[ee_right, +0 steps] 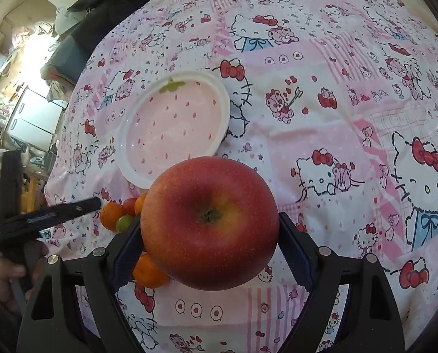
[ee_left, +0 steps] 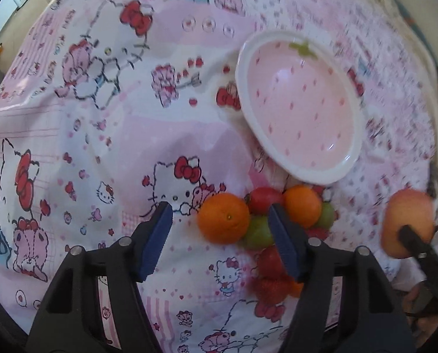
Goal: Organize fruits
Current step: 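Carry the apple onto the white plate with the right gripper while the left gripper grasps a mandarin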
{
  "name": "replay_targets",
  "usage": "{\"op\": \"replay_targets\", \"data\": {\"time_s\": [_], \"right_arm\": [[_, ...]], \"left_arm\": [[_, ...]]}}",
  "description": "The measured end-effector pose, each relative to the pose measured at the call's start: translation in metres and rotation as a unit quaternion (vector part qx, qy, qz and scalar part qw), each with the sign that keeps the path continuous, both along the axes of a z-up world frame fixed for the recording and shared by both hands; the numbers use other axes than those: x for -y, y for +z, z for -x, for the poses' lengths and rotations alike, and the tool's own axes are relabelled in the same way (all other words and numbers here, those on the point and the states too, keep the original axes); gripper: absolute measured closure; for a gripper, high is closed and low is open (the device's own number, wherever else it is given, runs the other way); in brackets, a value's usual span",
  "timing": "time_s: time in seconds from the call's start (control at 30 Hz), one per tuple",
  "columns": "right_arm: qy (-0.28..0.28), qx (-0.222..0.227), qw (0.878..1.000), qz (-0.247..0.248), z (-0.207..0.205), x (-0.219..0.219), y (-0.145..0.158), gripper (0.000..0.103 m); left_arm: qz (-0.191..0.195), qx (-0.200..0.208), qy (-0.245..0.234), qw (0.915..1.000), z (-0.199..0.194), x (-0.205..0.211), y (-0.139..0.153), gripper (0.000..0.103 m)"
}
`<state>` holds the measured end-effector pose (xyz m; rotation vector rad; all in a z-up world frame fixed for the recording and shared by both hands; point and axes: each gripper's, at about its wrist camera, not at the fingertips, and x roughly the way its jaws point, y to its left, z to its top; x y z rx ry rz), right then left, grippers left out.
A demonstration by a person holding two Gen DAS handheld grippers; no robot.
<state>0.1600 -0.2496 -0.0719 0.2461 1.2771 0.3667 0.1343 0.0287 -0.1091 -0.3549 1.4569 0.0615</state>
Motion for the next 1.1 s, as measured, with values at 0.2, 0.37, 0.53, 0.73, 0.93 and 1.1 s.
{"op": "replay_targets", "data": {"time_s": [0.2,0.37,0.53,0.73,0.93,1.1], "right_arm": [[-0.002,0.01,1.0,-0.002,0.0,0.002,0.006,0.016],[0.0,0.009,1.0,-0.001,0.001,0.001,0.005,0.016],[-0.007,0.011,1.0,-0.004,0.002,0.004,0.007,0.016],[0.005,0.015,1.0,-0.007,-0.006,-0.002,0.011,0.016],[0.013,0.02,1.0,-0.004,-0.039,-0.014,0.015,0.016],[0.025,0.018,0.999,-0.009,-0.07,-0.026,0.006,0.016]], "left_arm": [[-0.004,-0.028,0.002,0.9996,-0.001,0.004,-0.018,0.054],[0.009,-0.032,0.004,0.9994,-0.001,0.006,-0.02,0.066],[0.005,-0.018,-0.003,0.9998,-0.003,0.005,-0.005,0.067],[-0.009,0.036,-0.037,0.9986,-0.019,-0.001,0.035,0.067],[-0.03,0.057,-0.076,0.995,-0.051,0.009,0.045,0.067],[-0.019,0.062,-0.081,0.9946,-0.084,0.012,0.035,0.067]]}}
